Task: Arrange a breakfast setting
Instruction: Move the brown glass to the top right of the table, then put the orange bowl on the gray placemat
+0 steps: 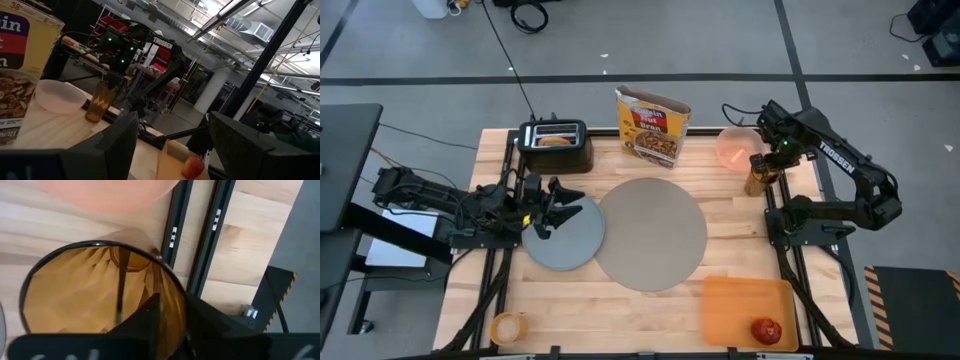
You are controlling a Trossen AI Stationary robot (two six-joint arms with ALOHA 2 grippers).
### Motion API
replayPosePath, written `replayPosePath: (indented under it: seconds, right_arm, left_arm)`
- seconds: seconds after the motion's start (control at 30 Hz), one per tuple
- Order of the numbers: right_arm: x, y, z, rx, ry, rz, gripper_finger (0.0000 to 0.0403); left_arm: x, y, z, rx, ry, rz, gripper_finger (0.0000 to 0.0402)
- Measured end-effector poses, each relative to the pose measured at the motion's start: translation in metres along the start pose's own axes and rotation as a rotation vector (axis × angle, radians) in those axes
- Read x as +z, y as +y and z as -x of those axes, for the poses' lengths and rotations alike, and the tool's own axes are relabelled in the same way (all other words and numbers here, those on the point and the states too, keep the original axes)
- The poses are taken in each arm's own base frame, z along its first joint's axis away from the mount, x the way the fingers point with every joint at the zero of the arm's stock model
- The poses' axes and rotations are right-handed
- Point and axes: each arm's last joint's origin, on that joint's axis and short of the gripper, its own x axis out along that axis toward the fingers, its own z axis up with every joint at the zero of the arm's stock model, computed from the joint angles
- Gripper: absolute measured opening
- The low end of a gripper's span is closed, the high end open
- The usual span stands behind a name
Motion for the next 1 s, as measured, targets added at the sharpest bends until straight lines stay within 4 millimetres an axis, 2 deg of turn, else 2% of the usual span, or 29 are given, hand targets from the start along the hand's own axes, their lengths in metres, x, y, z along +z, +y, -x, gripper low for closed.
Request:
replayPosePath:
  seconds: [0.2, 0.6, 0.8, 1.0]
  right_arm:
    - [-0.003, -0.003, 0.013, 0.021, -0.069, 0.035, 0.0148]
    - [-0.009, -0.011, 0.080, 0.043, -0.313, 0.082, 0.0149]
    - [-0.011, 0.006, 0.107, 0.109, -0.437, 0.201, 0.0146]
    - [0.006, 0.035, 0.106, 0.157, -0.481, 0.371, 0.0145]
  left_arm:
    - [0.000, 0.001, 0.000, 0.013, -0.006, -0.007, 0.0251]
    - [0.001, 0.003, -0.001, 0.031, -0.016, -0.026, 0.0251]
    - [0.006, 0.001, -0.001, 0.007, -0.063, -0.009, 0.0251]
    - [0.008, 0.000, -0.001, -0.003, -0.081, -0.004, 0.0251]
